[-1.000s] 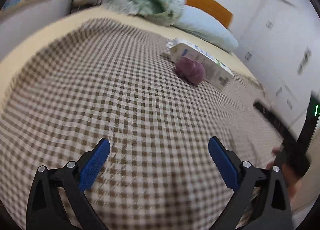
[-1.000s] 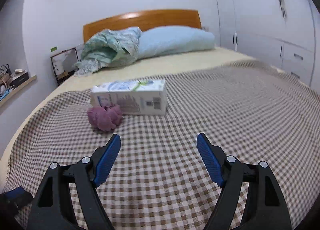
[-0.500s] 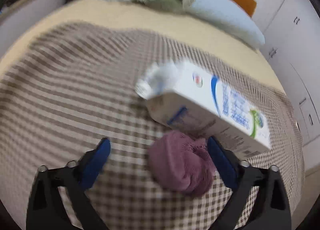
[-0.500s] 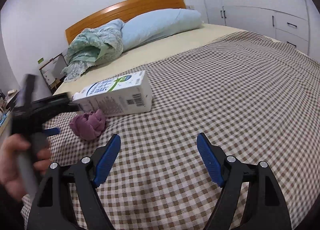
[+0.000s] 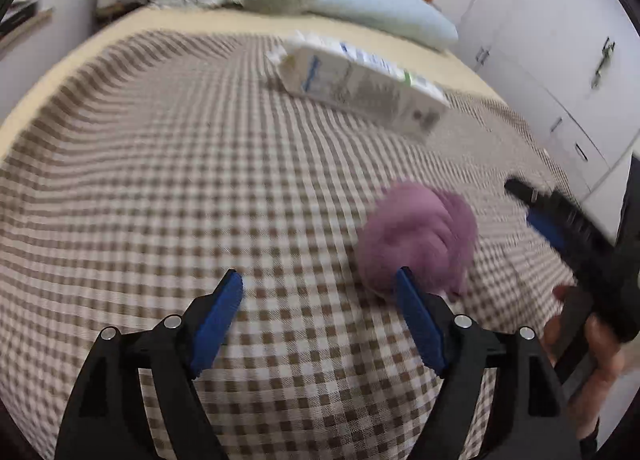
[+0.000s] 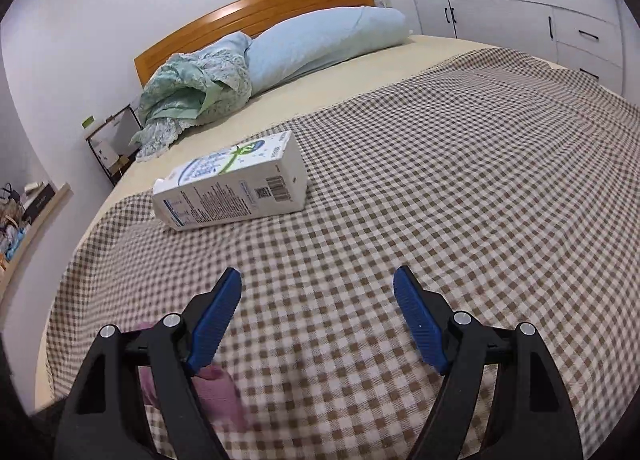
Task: Collect trash
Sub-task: 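Grasp the pink towel with the left tool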
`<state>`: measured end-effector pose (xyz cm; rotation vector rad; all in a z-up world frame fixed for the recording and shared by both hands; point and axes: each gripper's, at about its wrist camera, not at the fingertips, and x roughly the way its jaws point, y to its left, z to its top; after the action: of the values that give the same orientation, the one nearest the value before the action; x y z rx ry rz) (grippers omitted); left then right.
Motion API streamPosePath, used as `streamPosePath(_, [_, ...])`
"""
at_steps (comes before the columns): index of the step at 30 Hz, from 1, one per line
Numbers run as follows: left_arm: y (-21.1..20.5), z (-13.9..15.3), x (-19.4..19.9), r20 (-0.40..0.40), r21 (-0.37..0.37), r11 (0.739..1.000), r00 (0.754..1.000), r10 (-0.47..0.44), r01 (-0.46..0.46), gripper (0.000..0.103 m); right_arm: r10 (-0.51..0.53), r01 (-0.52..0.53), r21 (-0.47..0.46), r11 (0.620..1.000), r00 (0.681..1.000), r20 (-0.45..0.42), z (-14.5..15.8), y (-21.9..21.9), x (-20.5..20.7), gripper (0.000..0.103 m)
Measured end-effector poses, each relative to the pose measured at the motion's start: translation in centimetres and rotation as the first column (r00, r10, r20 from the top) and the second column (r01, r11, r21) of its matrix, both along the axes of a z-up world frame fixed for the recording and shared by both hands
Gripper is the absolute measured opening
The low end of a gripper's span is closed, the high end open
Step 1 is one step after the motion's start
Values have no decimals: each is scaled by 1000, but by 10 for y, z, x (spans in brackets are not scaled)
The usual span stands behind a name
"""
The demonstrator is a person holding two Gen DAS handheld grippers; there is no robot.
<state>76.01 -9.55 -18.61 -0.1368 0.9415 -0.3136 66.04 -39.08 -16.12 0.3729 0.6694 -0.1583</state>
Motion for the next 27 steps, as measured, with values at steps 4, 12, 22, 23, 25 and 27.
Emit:
streamPosePath(4, [-23, 7, -7, -91, 49, 996, 993, -72, 77, 77, -27, 27, 1, 1000, 1000, -12, 2, -15, -8, 75])
streamPosePath(12, [-89, -22, -21, -194, -113, 975, 967, 167, -192, 76, -139, 139, 131, 982, 990, -7, 5, -70, -26, 75])
streamPosePath(22, [-125, -32, 47, -290, -104, 835, 819, 495, -541, 75, -203, 199, 223, 954, 979, -4, 4, -102, -40, 75])
streamPosePath(23, [-130, -35, 59, -303, -90, 803, 784, 542, -590, 72, -200, 196, 226, 954, 980, -6, 4, -103, -41, 75])
streamPosePath(25, [-126, -36, 63, -310, -88, 711, 697, 647, -698, 66, -193, 189, 219, 957, 981, -4, 6, -103, -42, 75])
streamPosePath(27, [-129, -45, 82, -303, -43, 669, 648, 699, -742, 24, -187, 183, 219, 959, 982, 0, 9, -104, -43, 75])
